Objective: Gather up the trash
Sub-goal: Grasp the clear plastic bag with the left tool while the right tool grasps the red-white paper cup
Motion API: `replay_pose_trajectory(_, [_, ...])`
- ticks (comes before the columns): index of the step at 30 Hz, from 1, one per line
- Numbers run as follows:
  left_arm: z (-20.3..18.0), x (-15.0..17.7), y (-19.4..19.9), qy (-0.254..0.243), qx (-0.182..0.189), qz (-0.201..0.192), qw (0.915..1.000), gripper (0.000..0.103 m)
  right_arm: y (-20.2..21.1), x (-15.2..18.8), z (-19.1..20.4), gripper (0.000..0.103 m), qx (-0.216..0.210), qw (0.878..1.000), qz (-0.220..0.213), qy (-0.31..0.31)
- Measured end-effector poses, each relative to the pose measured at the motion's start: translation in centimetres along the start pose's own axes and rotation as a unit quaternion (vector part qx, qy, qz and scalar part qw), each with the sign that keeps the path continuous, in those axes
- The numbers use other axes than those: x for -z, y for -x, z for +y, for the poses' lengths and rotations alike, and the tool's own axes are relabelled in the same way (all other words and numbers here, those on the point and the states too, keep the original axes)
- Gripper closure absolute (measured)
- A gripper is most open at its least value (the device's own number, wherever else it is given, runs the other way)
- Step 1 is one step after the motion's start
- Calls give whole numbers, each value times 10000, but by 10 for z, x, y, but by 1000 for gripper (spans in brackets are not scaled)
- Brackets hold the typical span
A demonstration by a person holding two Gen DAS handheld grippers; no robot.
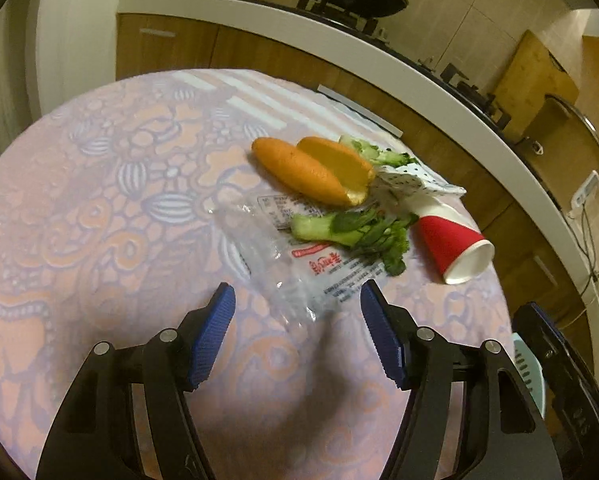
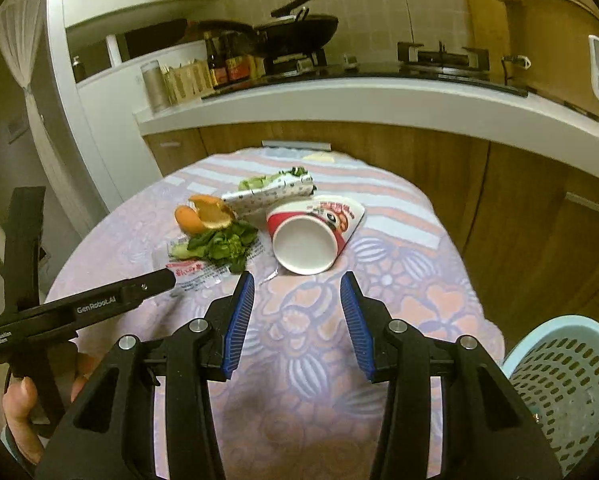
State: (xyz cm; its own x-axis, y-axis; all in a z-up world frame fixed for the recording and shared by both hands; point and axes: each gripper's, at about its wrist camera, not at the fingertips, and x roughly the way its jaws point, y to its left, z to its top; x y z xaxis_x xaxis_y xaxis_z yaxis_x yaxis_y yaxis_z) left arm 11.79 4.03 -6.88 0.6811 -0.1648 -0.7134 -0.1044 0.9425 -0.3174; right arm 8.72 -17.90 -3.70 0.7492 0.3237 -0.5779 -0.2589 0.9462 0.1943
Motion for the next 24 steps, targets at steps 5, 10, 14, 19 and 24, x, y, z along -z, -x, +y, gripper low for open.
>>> replay_pose_trajectory(5, [-19, -2, -10, -360, -276, 31, 9990, 51, -10, 1, -5, 61, 46, 9999, 82, -65])
replay_pose_trajectory(10, [-30, 0, -14, -656, -757, 24, 9950, 67, -16, -9, -8, 61, 48, 9999, 103, -105])
replay_pose_trajectory(14, [-27, 0, -13, -621, -804, 8, 9948, 75, -25, -17, -6, 50, 76, 9997, 200, -76])
replay_pose_trajectory(19, [-20, 0, -9, -433, -610, -3, 9972, 96, -40, -28, -4, 37, 178, 9994, 290, -96])
replay_pose_trajectory(24, [-8, 2, 9, -227, -489, -150, 9984, 102, -68, -37, -8, 30, 230, 9973, 636, -302])
